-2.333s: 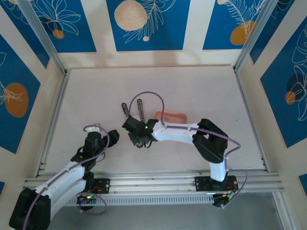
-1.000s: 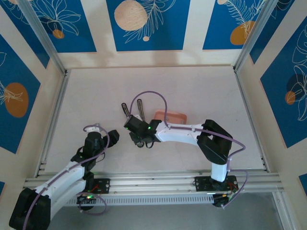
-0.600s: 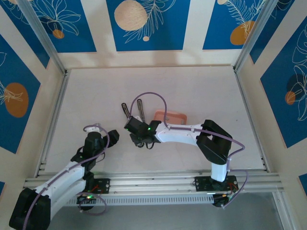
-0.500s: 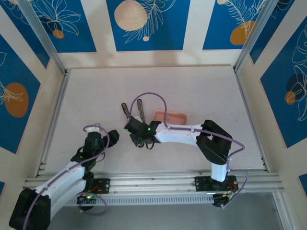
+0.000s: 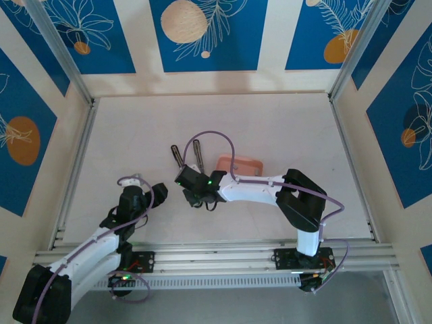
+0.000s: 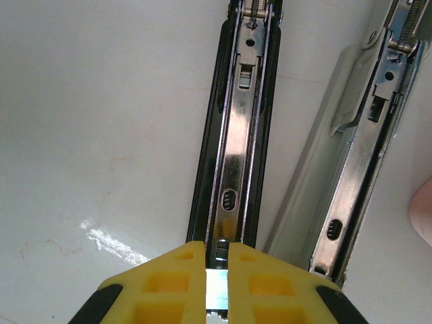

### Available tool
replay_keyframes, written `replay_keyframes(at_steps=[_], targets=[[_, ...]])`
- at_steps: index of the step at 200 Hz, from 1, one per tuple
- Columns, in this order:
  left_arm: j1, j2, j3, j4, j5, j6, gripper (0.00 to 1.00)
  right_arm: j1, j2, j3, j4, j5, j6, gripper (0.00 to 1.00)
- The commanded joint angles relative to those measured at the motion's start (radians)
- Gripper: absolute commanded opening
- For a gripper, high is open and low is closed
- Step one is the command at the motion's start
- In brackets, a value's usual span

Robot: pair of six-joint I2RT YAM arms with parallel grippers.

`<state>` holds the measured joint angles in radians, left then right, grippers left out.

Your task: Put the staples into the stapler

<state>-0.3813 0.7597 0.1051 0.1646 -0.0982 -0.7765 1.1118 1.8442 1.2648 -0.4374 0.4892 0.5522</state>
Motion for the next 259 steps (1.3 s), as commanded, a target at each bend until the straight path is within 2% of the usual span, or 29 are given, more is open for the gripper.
replay_keyframes(at_steps=[1, 160, 202, 259], targets=[[0.013, -0.016, -0.005, -0.01, -0.012, 0.013, 0.8, 0.009, 0.013, -0.016, -0.016, -0.02, 0.02, 0.11], [0.013, -0.016, -0.006, -0.002, -0.014, 0.014, 0.8, 0.01, 0.04, 0.004, -0.03, -0.024, 0.031, 0.12], [0.013, -0.017, -0.006, 0.0, -0.014, 0.014, 0.8, 0.011, 0.044, 0.014, -0.031, -0.026, 0.03, 0.16], [0.013, -0.019, -0.006, -0.001, -0.014, 0.014, 0.8, 0.01, 0.035, 0.039, -0.034, -0.009, 0.017, 0.27]])
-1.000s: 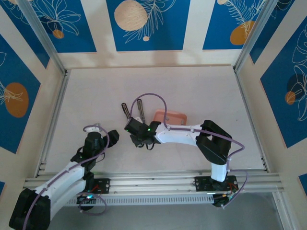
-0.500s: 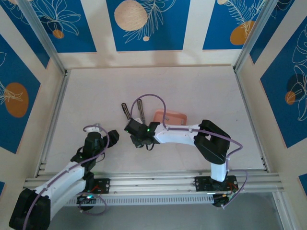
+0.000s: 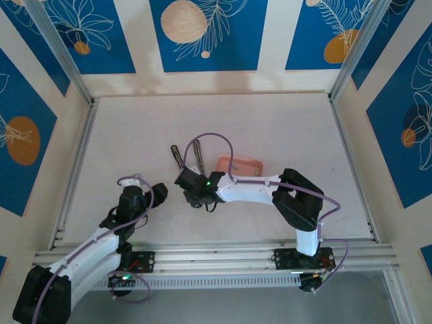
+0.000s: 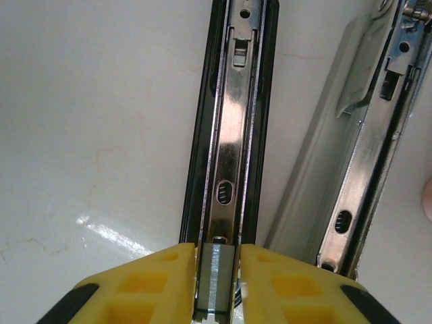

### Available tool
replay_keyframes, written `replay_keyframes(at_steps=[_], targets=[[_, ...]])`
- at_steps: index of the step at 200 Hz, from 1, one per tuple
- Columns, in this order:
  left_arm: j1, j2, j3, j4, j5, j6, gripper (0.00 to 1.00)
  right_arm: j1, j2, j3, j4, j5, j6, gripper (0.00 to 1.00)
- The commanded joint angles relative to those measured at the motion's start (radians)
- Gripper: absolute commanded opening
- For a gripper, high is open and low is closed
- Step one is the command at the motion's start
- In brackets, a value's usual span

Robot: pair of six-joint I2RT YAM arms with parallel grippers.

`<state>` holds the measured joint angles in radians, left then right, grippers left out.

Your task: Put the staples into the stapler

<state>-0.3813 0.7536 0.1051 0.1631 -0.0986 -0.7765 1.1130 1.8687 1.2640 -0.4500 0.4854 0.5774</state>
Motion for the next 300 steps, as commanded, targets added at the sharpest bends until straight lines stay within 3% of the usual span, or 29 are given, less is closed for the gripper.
replay_keyframes(at_steps=[1, 86, 192, 300], targets=[[0.013, -0.013, -0.005, 0.001, -0.013, 0.013, 0.8, 0.009, 0.01, 0.04, -0.021, -0.005, -0.008, 0.27], [0.02, -0.017, -0.001, -0.005, -0.001, 0.01, 0.8, -0.037, -0.002, 0.108, -0.021, -0.008, -0.067, 0.38], [0.08, -0.081, 0.007, -0.096, 0.015, 0.025, 0.8, -0.168, 0.275, 0.438, -0.084, -0.095, -0.19, 0.52], [0.1, -0.088, 0.009, -0.132, 0.01, 0.045, 0.8, -0.215, 0.479, 0.639, -0.122, -0.141, -0.22, 0.51]])
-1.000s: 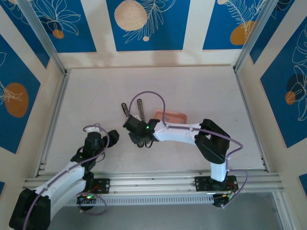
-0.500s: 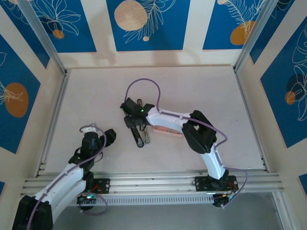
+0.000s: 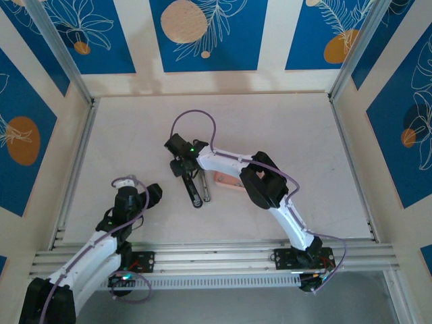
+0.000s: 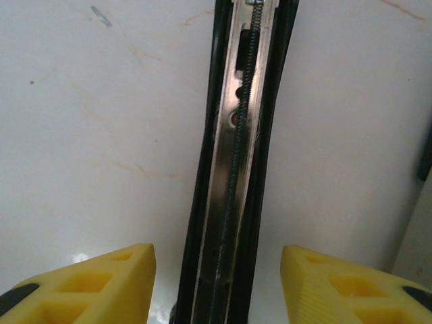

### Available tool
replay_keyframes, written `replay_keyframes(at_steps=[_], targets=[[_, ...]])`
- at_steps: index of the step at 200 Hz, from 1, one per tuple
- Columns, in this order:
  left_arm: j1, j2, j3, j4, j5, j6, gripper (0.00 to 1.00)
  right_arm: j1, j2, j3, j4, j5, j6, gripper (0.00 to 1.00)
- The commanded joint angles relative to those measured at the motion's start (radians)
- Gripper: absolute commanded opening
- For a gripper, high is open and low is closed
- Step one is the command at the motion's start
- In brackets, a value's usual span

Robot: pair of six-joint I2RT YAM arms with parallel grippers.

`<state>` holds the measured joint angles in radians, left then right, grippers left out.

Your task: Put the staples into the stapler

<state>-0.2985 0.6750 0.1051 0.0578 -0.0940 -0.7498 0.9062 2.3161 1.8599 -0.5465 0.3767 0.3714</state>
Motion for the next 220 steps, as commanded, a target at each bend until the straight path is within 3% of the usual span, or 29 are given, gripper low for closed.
replay_keyframes(at_steps=[1, 108, 220], targets=[[0.017, -0.009, 0.01, -0.027, 0.005, 0.018, 0.8, -0.008, 0.033, 0.044, -0.026, -0.034, -0.015, 0.51], [0.027, -0.011, 0.012, -0.028, 0.008, 0.02, 0.8, -0.004, 0.031, 0.021, 0.001, -0.062, -0.015, 0.3], [0.03, -0.05, 0.025, -0.025, 0.036, 0.03, 0.8, 0.072, -0.292, -0.429, 0.271, -0.07, -0.004, 0.18]])
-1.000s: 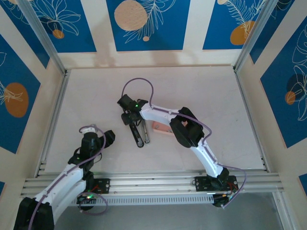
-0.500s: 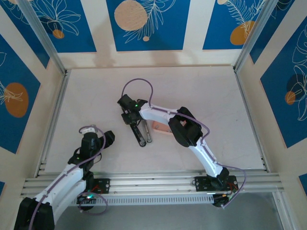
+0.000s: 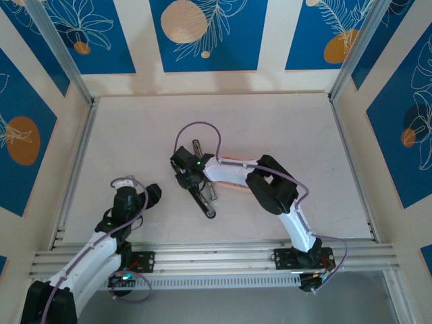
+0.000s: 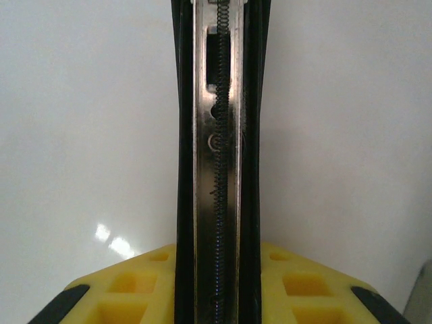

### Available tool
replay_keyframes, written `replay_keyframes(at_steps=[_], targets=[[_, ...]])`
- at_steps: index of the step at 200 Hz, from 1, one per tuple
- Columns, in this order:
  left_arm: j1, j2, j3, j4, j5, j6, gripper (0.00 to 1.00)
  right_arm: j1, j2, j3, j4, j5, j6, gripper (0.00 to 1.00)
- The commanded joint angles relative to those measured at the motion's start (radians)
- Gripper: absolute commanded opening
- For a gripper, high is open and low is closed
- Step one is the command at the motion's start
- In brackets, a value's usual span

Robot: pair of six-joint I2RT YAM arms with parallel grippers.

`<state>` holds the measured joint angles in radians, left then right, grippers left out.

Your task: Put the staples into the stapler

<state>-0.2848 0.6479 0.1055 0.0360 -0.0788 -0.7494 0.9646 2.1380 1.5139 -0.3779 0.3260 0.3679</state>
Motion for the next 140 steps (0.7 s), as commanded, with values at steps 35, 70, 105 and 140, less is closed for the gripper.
replay_keyframes(at_steps=[35, 70, 105, 140], targets=[[0.016, -0.036, 0.023, 0.077, 0.088, 0.119, 0.79, 0.011, -0.245, -0.28, 0.25, -0.054, -0.051, 0.16], [0.016, -0.036, 0.024, 0.213, 0.199, 0.23, 0.78, -0.005, -0.368, -0.46, 0.406, -0.132, -0.148, 0.15], [0.016, -0.028, 0.034, 0.371, 0.343, 0.362, 0.78, -0.033, -0.492, -0.637, 0.59, -0.239, -0.252, 0.15], [0.016, -0.009, 0.088, 0.39, 0.49, 0.496, 0.78, -0.086, -0.581, -0.743, 0.67, -0.372, -0.336, 0.15]])
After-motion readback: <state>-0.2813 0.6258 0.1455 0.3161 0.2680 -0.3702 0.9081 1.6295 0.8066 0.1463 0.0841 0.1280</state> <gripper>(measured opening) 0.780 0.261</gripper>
